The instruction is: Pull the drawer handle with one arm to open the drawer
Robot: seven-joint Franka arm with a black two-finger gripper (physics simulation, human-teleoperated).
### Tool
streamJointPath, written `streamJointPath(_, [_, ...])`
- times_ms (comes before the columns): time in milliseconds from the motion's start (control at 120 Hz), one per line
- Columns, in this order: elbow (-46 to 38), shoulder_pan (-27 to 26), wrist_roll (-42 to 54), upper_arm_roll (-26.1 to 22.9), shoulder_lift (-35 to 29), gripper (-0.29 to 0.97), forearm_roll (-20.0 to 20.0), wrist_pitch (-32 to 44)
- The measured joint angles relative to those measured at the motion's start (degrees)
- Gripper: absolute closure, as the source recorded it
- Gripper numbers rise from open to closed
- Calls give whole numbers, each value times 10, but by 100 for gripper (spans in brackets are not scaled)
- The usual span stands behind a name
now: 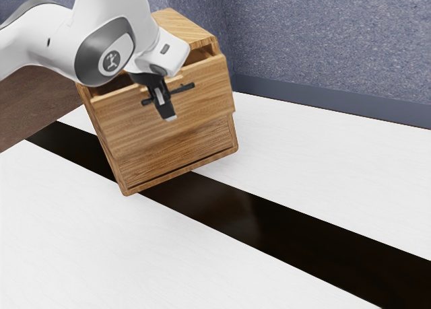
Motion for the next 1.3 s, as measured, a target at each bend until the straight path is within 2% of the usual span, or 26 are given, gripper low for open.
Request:
streamJointPath(500, [-42,-27,-17,-1,-36,33,12,-3])
streamJointPath(600, [-49,-27,-22,-4,-36,31,17,-3])
streamJointPath(1008, [-76,-13,-36,-20,-67,37,19,-3])
streamJointPath(1300, [-85,-18,-48,-42,-73,35,18,1])
